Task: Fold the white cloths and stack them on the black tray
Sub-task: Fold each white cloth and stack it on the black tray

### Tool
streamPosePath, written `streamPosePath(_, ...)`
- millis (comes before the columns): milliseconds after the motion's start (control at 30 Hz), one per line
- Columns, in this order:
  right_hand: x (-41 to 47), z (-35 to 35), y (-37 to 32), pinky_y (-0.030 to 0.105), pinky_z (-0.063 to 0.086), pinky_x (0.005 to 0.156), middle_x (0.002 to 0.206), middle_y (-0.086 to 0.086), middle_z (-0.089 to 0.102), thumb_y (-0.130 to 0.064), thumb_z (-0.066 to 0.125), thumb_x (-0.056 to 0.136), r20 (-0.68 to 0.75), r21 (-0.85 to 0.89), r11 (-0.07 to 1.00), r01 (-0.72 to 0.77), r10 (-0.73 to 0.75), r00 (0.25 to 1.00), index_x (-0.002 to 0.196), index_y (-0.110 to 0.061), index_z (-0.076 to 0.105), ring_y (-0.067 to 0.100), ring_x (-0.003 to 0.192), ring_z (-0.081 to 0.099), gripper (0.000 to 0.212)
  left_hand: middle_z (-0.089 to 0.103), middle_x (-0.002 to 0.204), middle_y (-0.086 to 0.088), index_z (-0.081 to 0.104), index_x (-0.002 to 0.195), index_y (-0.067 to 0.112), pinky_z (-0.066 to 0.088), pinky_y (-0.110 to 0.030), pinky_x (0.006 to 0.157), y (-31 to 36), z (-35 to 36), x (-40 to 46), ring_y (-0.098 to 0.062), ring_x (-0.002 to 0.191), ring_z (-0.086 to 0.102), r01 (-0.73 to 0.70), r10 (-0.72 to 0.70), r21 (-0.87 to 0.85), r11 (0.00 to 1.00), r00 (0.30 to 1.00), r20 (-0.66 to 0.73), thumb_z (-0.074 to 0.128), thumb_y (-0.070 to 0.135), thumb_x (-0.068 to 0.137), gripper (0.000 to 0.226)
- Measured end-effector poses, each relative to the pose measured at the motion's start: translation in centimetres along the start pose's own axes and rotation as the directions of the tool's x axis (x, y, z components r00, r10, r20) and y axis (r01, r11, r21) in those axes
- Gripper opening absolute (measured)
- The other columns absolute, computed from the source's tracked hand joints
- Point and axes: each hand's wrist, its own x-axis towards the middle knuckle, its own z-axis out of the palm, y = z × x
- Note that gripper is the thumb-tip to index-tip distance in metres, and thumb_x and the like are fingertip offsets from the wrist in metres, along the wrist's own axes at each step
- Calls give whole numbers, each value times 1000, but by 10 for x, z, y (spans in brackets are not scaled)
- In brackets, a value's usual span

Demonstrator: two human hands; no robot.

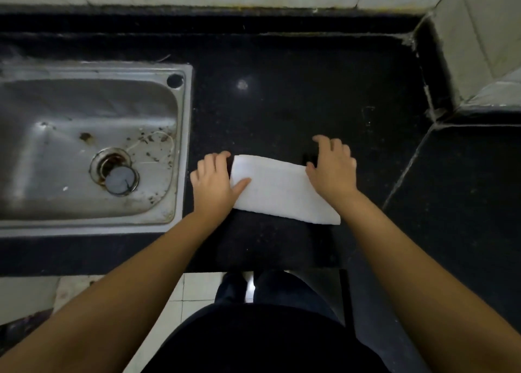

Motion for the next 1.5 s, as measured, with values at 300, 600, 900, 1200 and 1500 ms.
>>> streamPosePath(300,25,42,-111,43,39,102,127,10,55,-22,55,92,389,-202,911,360,-263,883,129,-14,47,27,118,52,39,57,113,-13,58,116,10,42,-41,82,-23,0,-40,-32,103,56,50,-54,154,987,998,22,61,52,76,58)
streamPosePath(600,22,-34,-59,28,46,78,106,-3,56,-21,60,87,291,367,924,109,-225,930,115,-19,54,12,96,56,29,57,96,-1,57,88,16,38,-29,77,13,-34,8,-22,95,54,15,71,-384,923,976,208,58,24,88,8)
streamPosePath(900,6,-135,-5,39,53,88,91,1,63,-16,59,90,-219,771,602,208,-57,974,85,-21,59,17,90,62,7,59,76,11,58,85,15,49,-21,75,112,-125,72,-1,73,56,-302,280,-680,668,949,-146,61,15,87,4)
streamPosePath(1200,-53,-90,21,10,44,71,67,-17,64,-1,62,86,-200,847,495,194,-42,979,79,-23,58,-8,68,55,24,61,83,9,57,82,28,46,-12,74,81,-94,6,11,76,58,-264,363,-822,505,929,-76,59,3,88,26)
streamPosePath(1500,-124,9,50,17,45,73,80,-4,67,-8,62,89,297,739,648,-183,-69,953,90,-12,66,0,73,59,5,67,88,10,61,86,23,47,-18,81,13,-27,-48,-3,86,62,75,320,-595,800,786,529,60,13,90,11)
